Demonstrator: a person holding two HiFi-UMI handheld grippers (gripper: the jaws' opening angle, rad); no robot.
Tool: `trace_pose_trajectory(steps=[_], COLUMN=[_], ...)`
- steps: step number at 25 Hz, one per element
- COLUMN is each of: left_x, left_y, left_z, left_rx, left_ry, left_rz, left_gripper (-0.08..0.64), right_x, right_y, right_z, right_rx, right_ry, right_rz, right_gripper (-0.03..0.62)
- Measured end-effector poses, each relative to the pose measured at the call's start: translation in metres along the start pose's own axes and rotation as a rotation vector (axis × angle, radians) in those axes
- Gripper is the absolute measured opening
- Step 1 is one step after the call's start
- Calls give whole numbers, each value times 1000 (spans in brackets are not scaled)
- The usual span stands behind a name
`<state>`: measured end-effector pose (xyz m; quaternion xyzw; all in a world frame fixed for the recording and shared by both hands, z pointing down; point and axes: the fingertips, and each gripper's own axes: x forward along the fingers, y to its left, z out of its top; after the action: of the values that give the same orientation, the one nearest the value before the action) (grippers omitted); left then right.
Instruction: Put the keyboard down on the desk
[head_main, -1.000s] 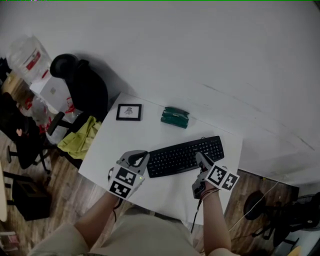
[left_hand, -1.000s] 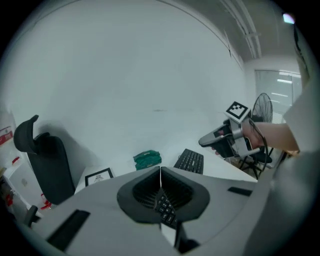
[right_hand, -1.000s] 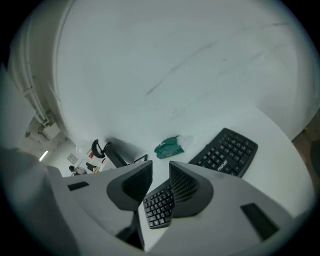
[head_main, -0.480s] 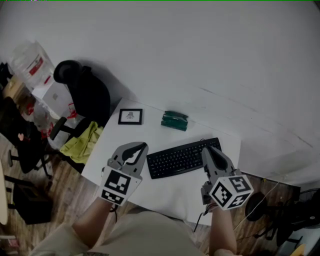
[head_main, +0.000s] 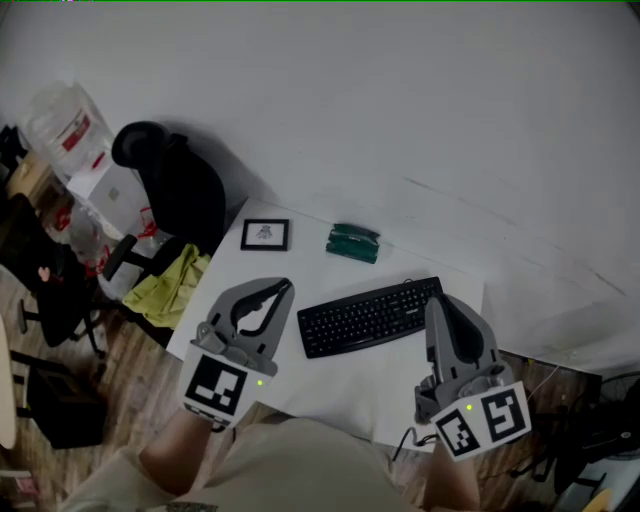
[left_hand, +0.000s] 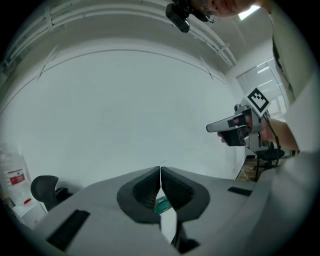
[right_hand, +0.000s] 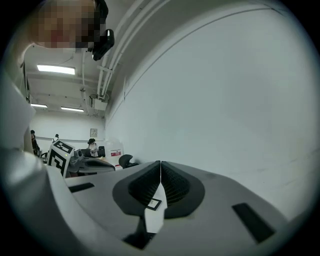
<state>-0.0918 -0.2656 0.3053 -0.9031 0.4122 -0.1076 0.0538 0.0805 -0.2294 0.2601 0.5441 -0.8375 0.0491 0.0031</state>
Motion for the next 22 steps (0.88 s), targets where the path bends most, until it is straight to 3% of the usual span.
trace_pose_trajectory(steps=[8, 12, 22], left_x=[-10, -10, -9], left_y=[-9, -20, -39], left_z=[3, -8, -33], left_rx=[2, 31, 3], left_ry=[-9, 18, 77], left_rz=[-19, -38, -66], left_gripper=[25, 25, 25], right_x=[-14, -17, -17], right_y=[20, 23, 24], right_z=[8, -7, -34], right_rx=[-2, 7, 24], right_ry=[-17, 15, 80], right_rz=[48, 61, 64], right_gripper=[25, 25, 25])
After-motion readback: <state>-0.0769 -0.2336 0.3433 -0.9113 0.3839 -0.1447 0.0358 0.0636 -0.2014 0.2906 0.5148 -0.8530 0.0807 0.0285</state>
